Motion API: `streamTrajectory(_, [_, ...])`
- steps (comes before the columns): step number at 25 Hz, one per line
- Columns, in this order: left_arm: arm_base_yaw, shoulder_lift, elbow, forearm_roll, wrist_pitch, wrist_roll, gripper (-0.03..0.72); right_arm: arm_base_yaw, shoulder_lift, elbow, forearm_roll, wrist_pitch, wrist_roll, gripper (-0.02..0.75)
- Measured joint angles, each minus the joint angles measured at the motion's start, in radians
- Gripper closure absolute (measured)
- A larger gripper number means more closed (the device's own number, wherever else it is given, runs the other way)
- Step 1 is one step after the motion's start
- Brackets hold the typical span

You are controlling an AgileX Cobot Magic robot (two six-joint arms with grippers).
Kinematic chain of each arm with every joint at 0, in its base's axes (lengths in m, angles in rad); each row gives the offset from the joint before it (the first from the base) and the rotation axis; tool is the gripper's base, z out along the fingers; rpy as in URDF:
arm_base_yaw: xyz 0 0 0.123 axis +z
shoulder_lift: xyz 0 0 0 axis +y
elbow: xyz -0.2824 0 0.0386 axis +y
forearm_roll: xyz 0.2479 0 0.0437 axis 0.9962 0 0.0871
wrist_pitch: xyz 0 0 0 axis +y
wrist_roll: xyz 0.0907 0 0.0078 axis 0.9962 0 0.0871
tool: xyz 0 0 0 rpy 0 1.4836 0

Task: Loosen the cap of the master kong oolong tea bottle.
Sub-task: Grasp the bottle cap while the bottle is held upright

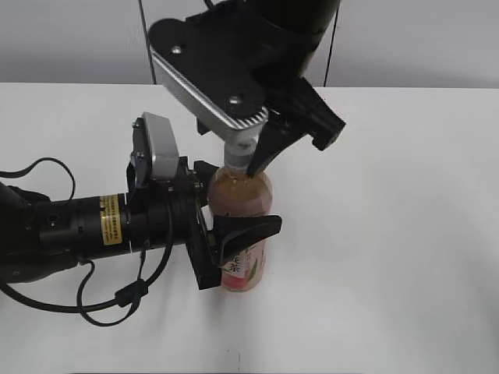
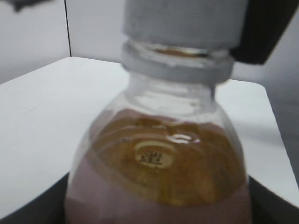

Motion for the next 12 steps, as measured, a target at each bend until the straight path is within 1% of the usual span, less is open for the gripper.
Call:
streamTrajectory(2, [0.000,0.000,0.000,0.000,0.000,0.000,0.238,0.000,0.000,-0.002,-0.001,-0.017,0.107,0.200])
streamTrajectory(6, [0.000,0.000,0.000,-0.002,0.000,0.000,0.238,0.000,0.000,-0.020,-0.003,-0.020,0.328,0.159])
streamTrajectory(8, [0.000,0.000,0.000,-0.005,0.000,-0.002,0.238,0.000,0.001,-0.037,0.004,-0.019,0.486,0.155])
streamTrajectory(12, [0.000,0.000,0.000,-0.003,0.000,-0.001,0.238,0.000,0.002,-0.074,0.012,-0.003,0.729,0.153])
